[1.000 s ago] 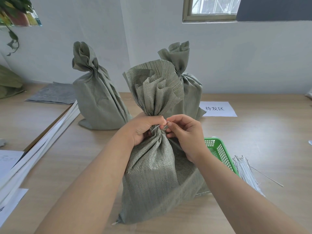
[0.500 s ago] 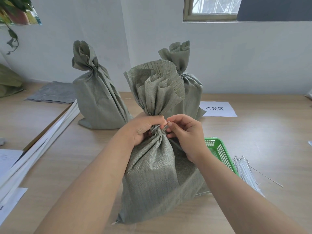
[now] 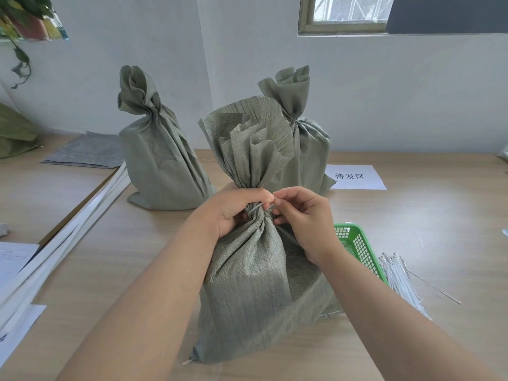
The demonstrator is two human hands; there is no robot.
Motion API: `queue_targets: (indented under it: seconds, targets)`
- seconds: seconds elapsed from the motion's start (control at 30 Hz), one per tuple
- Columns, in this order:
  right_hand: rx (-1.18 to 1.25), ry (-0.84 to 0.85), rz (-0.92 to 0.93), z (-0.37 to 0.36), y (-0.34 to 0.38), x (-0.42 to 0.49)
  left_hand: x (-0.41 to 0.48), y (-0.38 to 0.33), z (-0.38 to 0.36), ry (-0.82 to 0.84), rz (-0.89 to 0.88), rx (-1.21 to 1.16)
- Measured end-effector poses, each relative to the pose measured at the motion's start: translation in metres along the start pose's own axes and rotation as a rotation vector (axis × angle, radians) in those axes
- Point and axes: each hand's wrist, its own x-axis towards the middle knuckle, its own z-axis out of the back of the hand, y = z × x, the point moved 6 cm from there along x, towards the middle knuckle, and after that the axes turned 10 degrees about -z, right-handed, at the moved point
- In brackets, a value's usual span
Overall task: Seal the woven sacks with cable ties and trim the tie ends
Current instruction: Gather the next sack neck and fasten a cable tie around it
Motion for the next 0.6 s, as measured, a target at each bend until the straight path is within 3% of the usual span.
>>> queue_targets:
  seconds: [0.6]
  targets:
    - [-0.046, 0.065, -0.088, 0.0072, 0.0025, 0.0012, -0.0057, -0.0038, -0.0001, 0.026, -0.048, -0.084]
